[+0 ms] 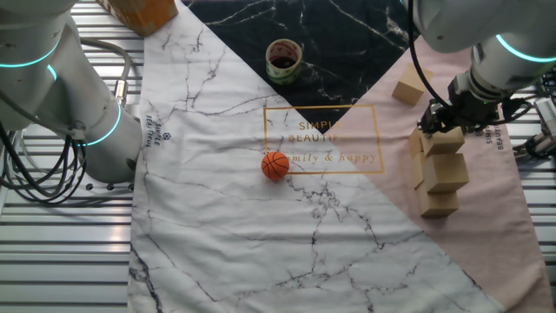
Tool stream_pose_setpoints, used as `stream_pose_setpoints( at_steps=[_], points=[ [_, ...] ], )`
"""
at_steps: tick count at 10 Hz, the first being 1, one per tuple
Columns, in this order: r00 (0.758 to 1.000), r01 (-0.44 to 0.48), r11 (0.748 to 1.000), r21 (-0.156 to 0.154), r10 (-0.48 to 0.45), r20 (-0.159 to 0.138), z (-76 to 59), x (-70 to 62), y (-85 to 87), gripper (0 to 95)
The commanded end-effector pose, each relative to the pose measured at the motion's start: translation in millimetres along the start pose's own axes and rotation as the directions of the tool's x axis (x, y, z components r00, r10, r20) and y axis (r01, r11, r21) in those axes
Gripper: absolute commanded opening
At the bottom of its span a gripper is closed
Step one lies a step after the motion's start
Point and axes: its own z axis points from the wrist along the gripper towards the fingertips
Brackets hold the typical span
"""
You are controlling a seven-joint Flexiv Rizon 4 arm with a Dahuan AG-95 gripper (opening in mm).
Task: Stack the blocks into a pyramid shape
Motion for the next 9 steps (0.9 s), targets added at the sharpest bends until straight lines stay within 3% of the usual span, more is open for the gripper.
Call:
stream_pose_setpoints(
  at_steps=[1,9],
  points=[
    [1.000,-0.004,1.000,0.000,0.004,-0.003,0.6,1.2,-0.4,0.0],
    [1.000,-0.026,1.000,0.000,0.026,-0.005,3.1,5.0,-0.4,0.0]
  ],
)
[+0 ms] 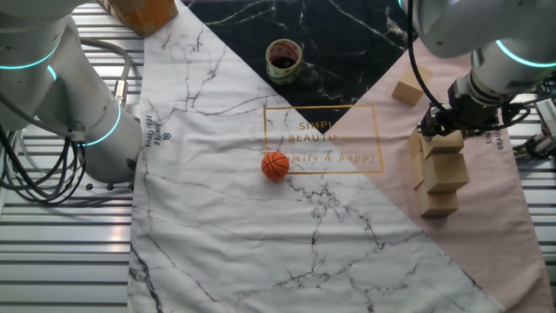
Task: Stack the blocks into a pyramid shape
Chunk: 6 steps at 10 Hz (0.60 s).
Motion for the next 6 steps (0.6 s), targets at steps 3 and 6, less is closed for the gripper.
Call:
stream_pose_setpoints(
  at_steps=[3,6],
  points=[
    [1.000,0.004,1.000,0.001,-0.004,0.001,2.8,1.5,-1.3,0.0],
    [1.000,0.004,1.000,0.003,-0.004,0.001,4.3,2.5,-1.8,0.0]
  ],
)
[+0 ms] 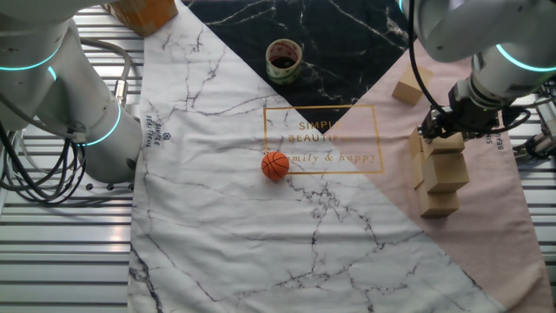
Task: Stack the blocks into a pyramid shape
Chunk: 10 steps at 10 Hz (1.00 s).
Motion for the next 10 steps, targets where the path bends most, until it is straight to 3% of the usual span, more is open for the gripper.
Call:
stream_pose_setpoints(
  at_steps=[1,10],
  points=[
    [1.000,0.000,1.000,0.002,0.000,0.001,0.2,0.4,-0.1,0.0],
    [1.000,-0.015,1.000,0.004,0.015,-0.003,-0.6,2.8,1.4,0.0]
  ],
)
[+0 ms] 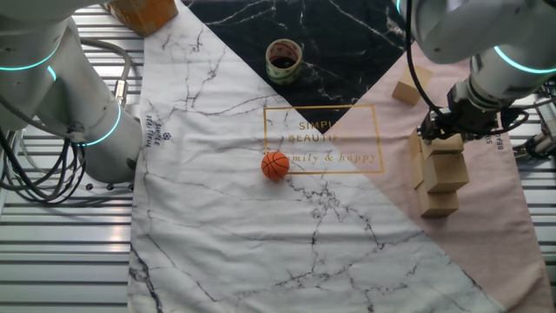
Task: Stack the blocks into a pyramid shape
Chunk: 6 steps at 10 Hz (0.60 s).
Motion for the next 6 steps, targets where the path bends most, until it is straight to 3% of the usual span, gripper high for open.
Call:
stream_pose_setpoints(
  at_steps=[1,6],
  points=[
    [1.000,-0.003,1.000,0.001,0.003,-0.003,0.4,0.6,-0.1,0.0],
    [1.000,-0.007,1.000,0.004,0.007,-0.005,1.3,2.2,0.0,0.0]
  ],
)
